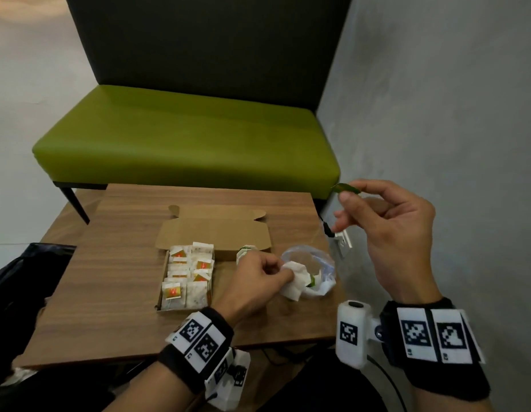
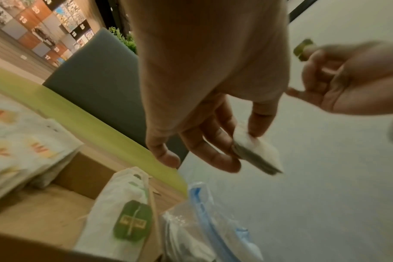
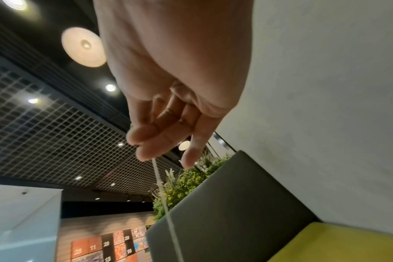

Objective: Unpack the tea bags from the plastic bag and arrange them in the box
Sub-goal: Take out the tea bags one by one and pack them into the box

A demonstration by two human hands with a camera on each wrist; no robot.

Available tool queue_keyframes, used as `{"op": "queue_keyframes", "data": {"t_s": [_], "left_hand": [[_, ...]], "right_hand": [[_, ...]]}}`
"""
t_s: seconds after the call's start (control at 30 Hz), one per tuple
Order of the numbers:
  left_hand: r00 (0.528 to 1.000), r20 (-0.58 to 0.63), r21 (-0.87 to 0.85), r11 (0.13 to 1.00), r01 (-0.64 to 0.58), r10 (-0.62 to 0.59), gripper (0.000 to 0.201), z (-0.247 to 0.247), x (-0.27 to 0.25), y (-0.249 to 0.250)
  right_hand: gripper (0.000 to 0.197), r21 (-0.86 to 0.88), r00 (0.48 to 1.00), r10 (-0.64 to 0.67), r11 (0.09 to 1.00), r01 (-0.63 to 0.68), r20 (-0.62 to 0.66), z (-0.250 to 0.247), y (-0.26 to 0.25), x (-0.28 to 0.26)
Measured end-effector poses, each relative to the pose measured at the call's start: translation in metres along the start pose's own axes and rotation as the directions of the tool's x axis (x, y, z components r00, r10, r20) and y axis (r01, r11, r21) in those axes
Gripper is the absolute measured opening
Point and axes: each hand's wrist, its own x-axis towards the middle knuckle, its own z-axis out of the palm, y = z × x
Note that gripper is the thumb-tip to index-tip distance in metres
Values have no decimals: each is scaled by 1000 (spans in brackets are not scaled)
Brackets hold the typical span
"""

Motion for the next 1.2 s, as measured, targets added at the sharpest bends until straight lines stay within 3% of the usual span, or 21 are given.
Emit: {"op": "queue_keyframes", "data": {"t_s": [0.13,0.23,0.37,0.53,0.63,0.7,0.77,1.0,1.2], "left_hand": [[974,-221,-25,999,38,-43,41,-17,-9,-11],[949,-296,-139,988,69,-108,41,-27,-18,-14],[934,-262,-392,911,127,-243,27,-37,-37,-4],[946,-184,-569,813,119,-266,15,-54,-71,10],[969,-133,-566,819,97,-206,22,-56,-95,18],[980,-105,-538,838,88,-171,30,-53,-112,20],[986,-85,-455,886,90,-144,29,-49,-127,19],[975,-38,-357,915,190,-217,29,-32,-152,13],[971,-47,-341,917,206,-235,27,-25,-156,9]], "right_hand": [[12,31,987,39,999,-45,154,17,-16,-39],[19,-6,926,164,985,-173,341,27,-17,-83],[14,-61,828,370,922,-381,421,32,0,-130],[35,-134,764,538,838,-528,355,36,32,-170],[26,-197,815,525,850,-489,246,35,49,-173],[27,-267,887,417,894,-360,199,36,54,-169],[28,-270,922,349,916,-298,167,36,53,-161],[19,-99,928,316,948,-302,199,36,26,-135],[34,-41,945,262,965,-259,196,39,25,-146]]}}
